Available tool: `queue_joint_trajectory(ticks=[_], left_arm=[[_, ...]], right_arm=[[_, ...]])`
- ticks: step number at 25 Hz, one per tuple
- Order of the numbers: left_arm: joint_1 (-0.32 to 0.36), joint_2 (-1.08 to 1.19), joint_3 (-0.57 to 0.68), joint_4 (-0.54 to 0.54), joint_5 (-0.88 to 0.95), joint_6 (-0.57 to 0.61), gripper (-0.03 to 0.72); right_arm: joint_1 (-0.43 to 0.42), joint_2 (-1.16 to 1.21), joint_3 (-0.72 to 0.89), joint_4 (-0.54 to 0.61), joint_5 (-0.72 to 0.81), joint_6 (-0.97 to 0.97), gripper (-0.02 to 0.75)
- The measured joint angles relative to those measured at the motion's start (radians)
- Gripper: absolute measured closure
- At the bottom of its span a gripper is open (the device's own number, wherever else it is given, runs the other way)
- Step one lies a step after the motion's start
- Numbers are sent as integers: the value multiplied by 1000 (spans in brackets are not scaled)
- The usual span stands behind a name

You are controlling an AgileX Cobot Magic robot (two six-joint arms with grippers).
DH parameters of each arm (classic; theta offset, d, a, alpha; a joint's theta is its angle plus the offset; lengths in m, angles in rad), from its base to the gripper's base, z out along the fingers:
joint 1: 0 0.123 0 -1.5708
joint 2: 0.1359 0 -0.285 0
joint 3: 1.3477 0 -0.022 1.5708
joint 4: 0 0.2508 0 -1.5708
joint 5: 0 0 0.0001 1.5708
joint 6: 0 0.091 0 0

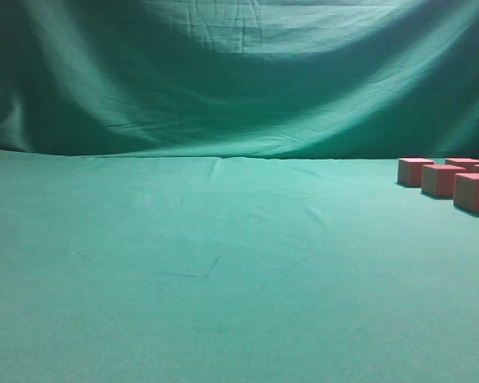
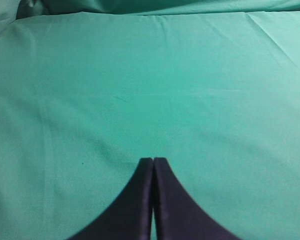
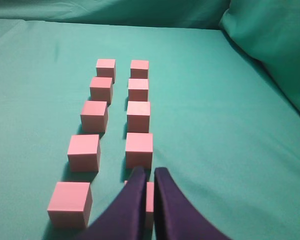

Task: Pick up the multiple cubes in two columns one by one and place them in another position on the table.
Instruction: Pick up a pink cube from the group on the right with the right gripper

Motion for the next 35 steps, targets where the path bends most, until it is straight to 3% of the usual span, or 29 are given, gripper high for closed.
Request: queue_joint_trajectory(ticks=[30, 33, 35], left_arm=[[0, 0, 0, 0, 0, 0, 688], [0, 0, 0, 0, 0, 0, 688], [0, 0, 0, 0, 0, 0, 688]], right_arm=[[0, 0, 0, -18, -20, -2, 689], [0, 0, 1, 88, -126, -2, 689], [0, 0, 2, 241, -228, -2, 689]])
